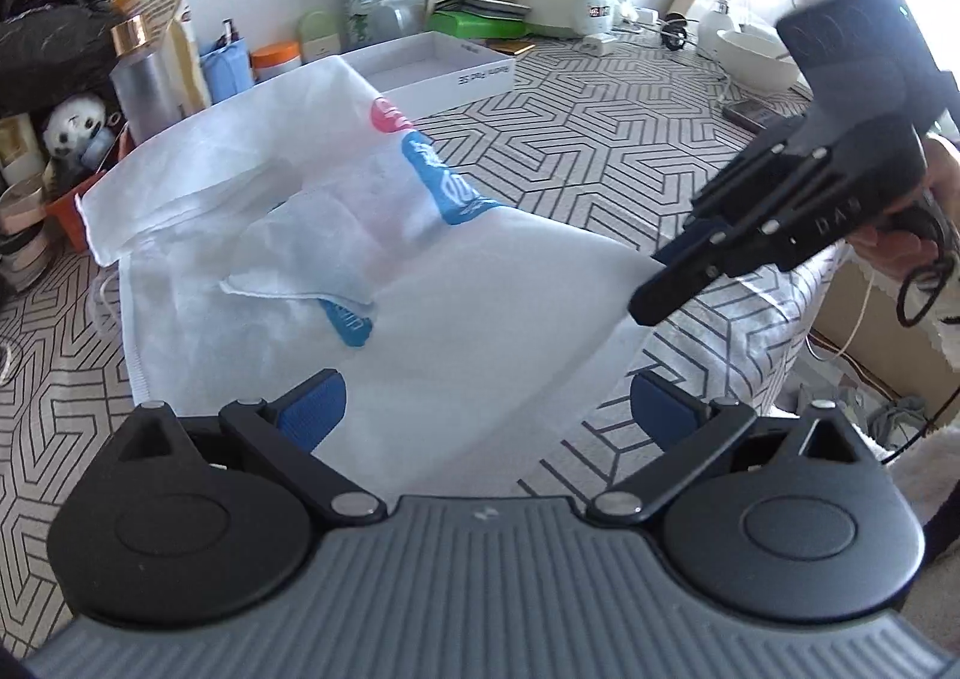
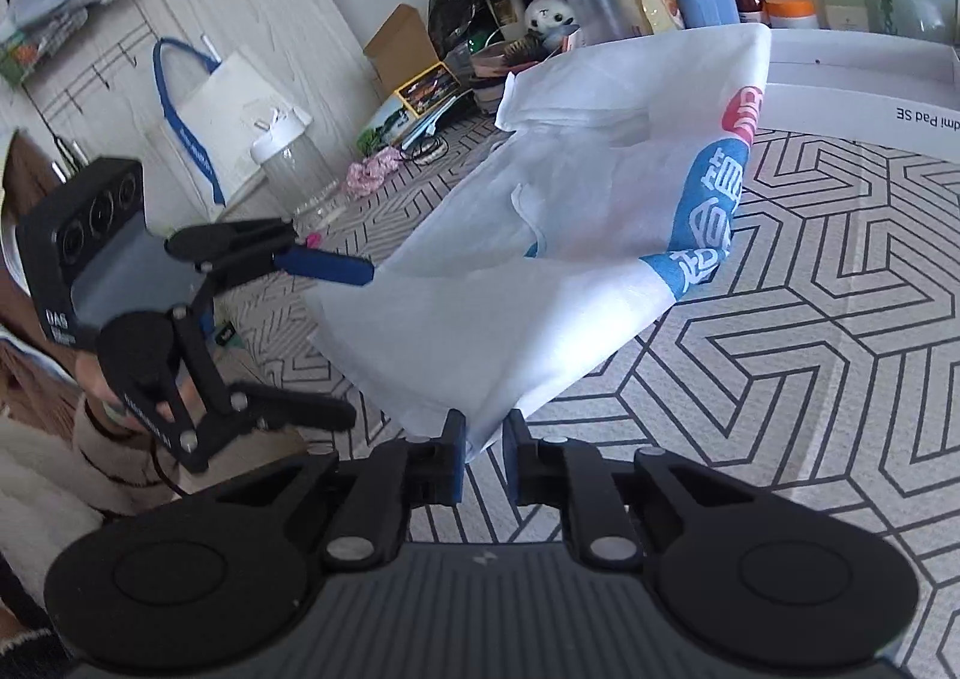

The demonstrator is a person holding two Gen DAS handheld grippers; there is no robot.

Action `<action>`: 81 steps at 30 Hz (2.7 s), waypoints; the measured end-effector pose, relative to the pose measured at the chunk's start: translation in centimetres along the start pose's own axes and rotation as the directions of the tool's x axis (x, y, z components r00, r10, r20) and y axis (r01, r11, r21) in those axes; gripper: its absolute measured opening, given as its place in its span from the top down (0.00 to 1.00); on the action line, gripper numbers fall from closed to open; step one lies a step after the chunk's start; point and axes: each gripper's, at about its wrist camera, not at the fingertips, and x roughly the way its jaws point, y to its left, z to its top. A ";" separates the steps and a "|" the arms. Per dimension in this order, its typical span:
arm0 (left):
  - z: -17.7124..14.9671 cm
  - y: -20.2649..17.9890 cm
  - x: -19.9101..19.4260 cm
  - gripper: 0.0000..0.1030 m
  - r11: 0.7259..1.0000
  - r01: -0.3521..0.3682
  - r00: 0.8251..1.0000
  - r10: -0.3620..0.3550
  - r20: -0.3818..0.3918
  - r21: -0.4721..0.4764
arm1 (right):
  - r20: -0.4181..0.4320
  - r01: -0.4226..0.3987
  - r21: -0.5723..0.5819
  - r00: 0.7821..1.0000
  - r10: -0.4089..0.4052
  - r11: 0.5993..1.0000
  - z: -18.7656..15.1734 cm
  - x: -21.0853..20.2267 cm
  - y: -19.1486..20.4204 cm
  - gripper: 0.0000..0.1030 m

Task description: Fold shopping bag

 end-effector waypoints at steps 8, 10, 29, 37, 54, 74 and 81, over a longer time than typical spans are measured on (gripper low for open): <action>1.0 -1.7 1.3 0.00 0.999 0.044 0.999 -0.043 -0.016 0.023 | 0.061 -0.061 0.053 0.996 0.058 0.997 2.7 -0.1 0.3 0.87; 1.2 -1.6 1.6 0.02 1.000 0.014 1.000 -0.014 -0.004 0.010 | 0.059 -0.079 0.050 0.995 0.076 0.996 3.0 -0.1 0.5 0.87; 2.4 3.1 1.0 0.69 0.985 0.027 0.999 -0.032 -0.024 -0.172 | 0.198 0.336 -0.505 0.942 -0.272 0.795 0.2 -0.1 2.3 0.39; 1.9 4.1 1.1 0.69 0.975 0.046 0.998 -0.052 -0.020 -0.219 | 0.209 0.341 -0.813 0.927 -0.311 0.472 0.7 4.8 3.1 0.37; 1.3 5.9 -0.9 0.54 0.949 0.122 0.993 -0.114 0.043 -0.292 | 0.155 0.254 -0.810 0.962 -0.225 0.528 -0.9 6.1 2.7 0.91; 1.3 2.2 -5.1 0.18 0.982 0.115 0.991 -0.102 0.092 -0.150 | 0.058 0.098 -0.335 0.995 -0.084 0.937 1.5 0.9 1.3 0.98; 0.9 0.9 -3.3 0.16 0.994 0.086 0.995 -0.082 0.054 -0.074 | 0.039 0.063 -0.367 0.998 -0.053 0.928 1.2 0.7 1.4 0.97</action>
